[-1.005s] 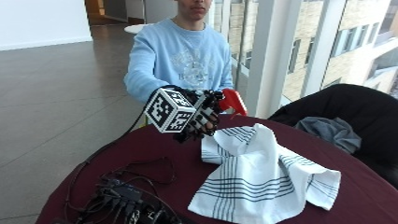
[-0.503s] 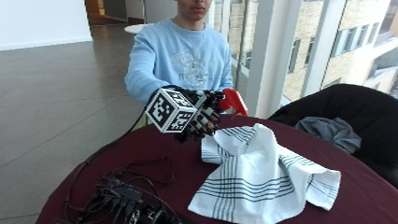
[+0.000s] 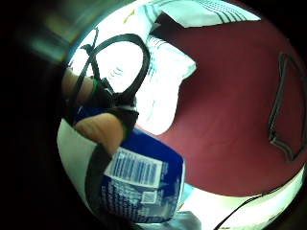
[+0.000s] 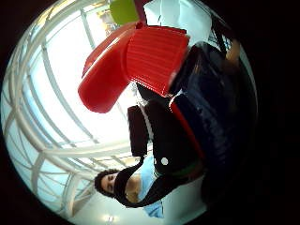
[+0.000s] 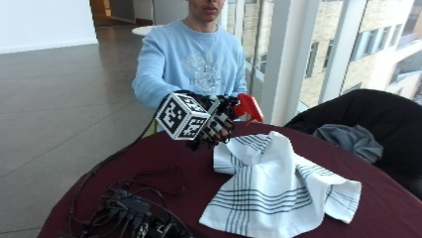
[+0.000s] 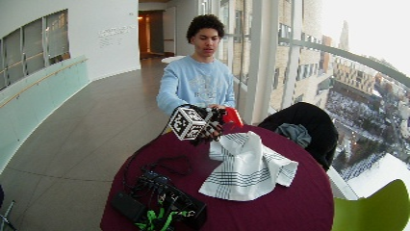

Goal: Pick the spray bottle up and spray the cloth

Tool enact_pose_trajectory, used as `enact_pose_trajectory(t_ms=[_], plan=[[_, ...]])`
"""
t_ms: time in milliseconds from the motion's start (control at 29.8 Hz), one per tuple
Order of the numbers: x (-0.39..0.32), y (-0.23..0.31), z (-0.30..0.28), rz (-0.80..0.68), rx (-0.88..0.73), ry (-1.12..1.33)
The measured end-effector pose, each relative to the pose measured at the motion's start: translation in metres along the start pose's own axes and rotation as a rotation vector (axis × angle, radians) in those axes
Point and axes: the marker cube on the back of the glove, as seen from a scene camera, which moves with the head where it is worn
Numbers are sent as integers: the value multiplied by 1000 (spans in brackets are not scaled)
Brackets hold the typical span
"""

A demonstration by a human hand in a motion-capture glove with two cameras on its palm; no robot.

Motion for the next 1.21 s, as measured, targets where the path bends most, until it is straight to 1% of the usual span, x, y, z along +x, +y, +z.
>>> enact_pose_trajectory(t_ms=[235,335,469,838,1005,1206], plan=[[-5,1,3,-29,19,-20],[-15,4,8,-93,38,-70],[-37,10,26,-217,60,-139],[-99,2,109,-556,104,-288],[-120,-14,156,-640,105,-298],[-126,-42,202,-698,98,-298]])
